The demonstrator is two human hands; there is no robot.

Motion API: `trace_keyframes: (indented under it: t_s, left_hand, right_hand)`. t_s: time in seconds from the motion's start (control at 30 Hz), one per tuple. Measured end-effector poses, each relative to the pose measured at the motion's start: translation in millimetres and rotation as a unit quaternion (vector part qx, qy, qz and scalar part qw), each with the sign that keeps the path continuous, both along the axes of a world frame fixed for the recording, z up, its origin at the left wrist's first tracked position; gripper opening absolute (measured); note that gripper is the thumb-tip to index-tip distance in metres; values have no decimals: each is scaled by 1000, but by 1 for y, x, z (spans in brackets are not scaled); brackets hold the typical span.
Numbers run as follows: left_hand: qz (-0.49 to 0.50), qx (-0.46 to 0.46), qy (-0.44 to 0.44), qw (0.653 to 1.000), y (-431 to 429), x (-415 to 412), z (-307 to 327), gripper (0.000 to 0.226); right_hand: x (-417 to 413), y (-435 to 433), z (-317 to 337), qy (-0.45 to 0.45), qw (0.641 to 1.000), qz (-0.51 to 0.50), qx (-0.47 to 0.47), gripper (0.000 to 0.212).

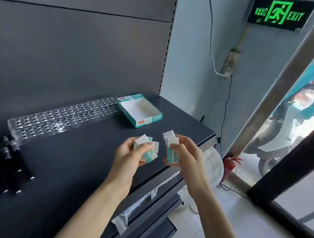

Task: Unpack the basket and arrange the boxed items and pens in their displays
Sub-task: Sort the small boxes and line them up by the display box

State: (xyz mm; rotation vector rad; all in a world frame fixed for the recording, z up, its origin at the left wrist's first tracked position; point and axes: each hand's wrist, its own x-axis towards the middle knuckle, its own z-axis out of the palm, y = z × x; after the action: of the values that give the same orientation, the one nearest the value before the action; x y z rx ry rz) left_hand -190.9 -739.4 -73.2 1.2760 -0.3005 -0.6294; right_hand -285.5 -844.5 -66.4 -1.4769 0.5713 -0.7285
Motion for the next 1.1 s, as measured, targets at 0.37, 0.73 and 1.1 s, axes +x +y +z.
trace_keyframes:
  t_s: [0.37, 0.73, 1.1]
  left_hand:
    - [105, 79, -31, 991, -104, 53, -25, 16]
    - [298, 239, -79, 921, -157, 51, -38, 38]
    - [327, 348, -124, 870, -165, 44, -28, 25]
  right_hand:
    - [81, -141, -27, 82, 989, 97, -78, 10]
    - [130, -223, -41, 156, 934, 280, -157, 10]
    - [138, -234, -46, 166, 917, 294, -215, 9]
